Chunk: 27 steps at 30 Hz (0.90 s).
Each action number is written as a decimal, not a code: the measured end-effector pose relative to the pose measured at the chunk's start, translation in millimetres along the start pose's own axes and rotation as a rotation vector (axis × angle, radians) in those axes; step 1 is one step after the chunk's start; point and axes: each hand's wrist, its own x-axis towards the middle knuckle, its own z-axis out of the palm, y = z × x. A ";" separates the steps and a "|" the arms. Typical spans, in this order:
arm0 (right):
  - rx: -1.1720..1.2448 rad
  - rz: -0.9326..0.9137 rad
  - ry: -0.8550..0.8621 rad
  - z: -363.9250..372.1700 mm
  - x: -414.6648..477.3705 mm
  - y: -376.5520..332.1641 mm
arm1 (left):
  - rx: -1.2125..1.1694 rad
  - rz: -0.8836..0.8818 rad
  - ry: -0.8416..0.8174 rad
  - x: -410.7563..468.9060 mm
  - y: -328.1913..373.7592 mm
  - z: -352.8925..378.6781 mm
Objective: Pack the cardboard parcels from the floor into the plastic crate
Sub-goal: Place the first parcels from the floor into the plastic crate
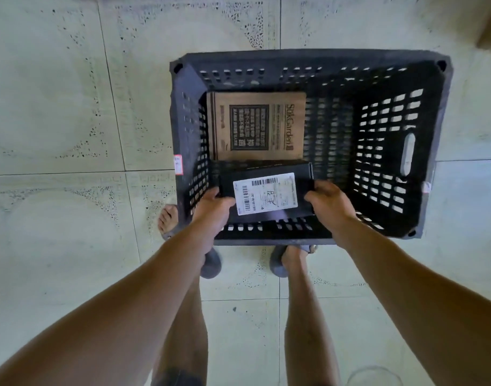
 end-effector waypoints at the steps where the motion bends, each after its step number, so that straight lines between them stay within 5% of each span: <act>1: -0.008 0.008 -0.008 5.2 8.9 2.1 | 0.005 -0.011 0.000 7.0 -0.2 2.0; 17: 0.106 0.109 -0.107 89.2 114.4 23.8 | 0.094 -0.023 0.062 129.8 -21.7 14.0; 27: 0.053 0.045 -0.094 64.8 96.1 16.9 | 0.097 -0.010 0.113 98.0 -4.9 17.0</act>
